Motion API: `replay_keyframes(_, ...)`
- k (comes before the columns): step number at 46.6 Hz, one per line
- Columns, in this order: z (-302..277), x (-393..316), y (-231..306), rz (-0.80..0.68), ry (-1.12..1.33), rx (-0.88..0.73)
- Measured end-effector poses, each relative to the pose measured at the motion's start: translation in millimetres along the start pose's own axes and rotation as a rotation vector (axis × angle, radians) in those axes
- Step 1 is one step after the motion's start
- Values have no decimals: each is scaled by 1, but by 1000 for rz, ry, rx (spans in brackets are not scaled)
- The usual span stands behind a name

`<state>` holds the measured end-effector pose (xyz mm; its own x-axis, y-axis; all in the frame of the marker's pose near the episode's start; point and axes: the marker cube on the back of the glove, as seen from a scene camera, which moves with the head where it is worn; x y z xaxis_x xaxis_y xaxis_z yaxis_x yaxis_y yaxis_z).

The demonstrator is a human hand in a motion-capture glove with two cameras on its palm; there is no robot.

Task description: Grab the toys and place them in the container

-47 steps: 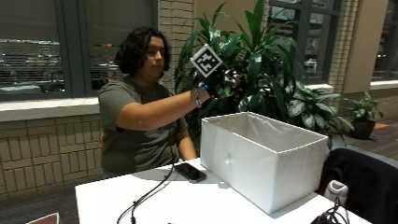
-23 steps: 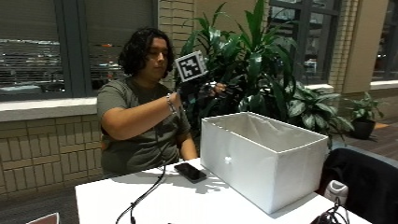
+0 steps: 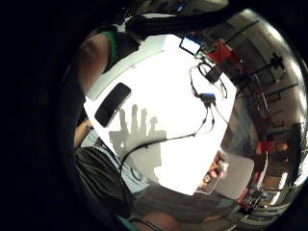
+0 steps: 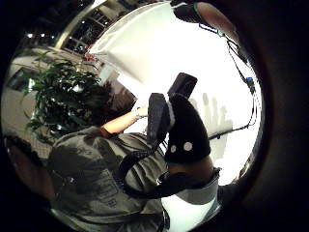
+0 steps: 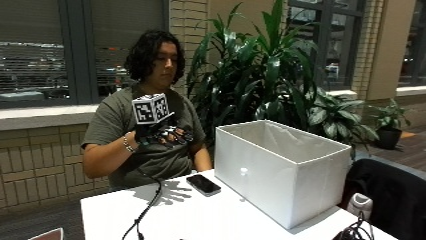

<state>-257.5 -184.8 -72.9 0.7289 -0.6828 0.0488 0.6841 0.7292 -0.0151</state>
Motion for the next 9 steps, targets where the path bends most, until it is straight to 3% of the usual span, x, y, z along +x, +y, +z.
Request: replay_keyframes(9, 13, 10, 13, 33, -32, -36)
